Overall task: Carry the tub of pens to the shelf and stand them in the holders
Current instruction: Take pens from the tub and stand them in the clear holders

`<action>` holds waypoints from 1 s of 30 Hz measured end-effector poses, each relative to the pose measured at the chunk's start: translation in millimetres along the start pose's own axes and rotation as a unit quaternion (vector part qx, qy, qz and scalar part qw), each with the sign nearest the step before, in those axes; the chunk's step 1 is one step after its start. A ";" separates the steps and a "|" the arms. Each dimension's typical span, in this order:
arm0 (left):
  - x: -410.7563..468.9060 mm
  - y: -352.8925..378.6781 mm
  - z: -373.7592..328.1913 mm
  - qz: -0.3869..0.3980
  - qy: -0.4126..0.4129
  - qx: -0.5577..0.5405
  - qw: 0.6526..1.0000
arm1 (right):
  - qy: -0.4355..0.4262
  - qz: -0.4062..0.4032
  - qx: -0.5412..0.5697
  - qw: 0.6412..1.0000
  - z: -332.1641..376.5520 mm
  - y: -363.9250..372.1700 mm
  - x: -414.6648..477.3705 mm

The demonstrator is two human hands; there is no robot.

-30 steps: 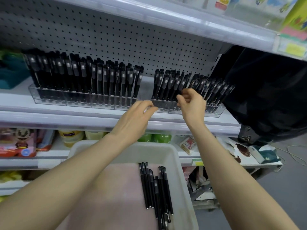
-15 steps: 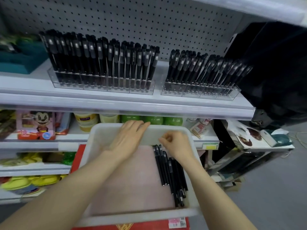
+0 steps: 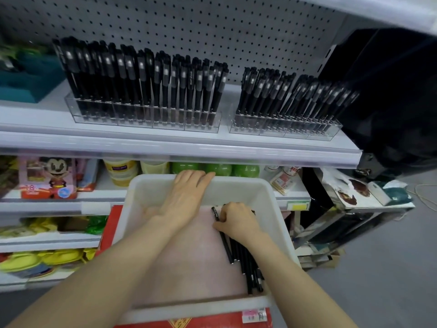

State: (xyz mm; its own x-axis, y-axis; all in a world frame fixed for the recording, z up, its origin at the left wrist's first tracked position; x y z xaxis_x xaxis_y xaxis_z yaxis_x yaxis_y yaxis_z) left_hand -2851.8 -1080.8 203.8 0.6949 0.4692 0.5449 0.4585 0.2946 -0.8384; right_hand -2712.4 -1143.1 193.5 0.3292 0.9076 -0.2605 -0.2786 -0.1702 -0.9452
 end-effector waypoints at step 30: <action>157.9 -71.9 -5.9 -0.004 0.023 0.045 0.999 | -0.079 -0.351 0.436 0.825 -57.7 -272.3 45.6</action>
State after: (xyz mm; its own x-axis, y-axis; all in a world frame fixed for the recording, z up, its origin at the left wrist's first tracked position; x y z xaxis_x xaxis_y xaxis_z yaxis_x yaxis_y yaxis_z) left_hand -2771.7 -1032.8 350.2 0.7164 0.4285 0.5506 0.4151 0.3725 -0.8300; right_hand -2569.4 -1077.6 427.7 0.5830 0.7161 0.3839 -0.6349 0.6964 -0.3347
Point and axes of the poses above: each hand's wrist, its own x-axis towards the middle knuckle, its own y-axis out of the palm, z = x × y, the point moved 4 cm from there along x, towards the middle knuckle, and after that the axes turned 12 degrees about y, right-handed, at the moved point
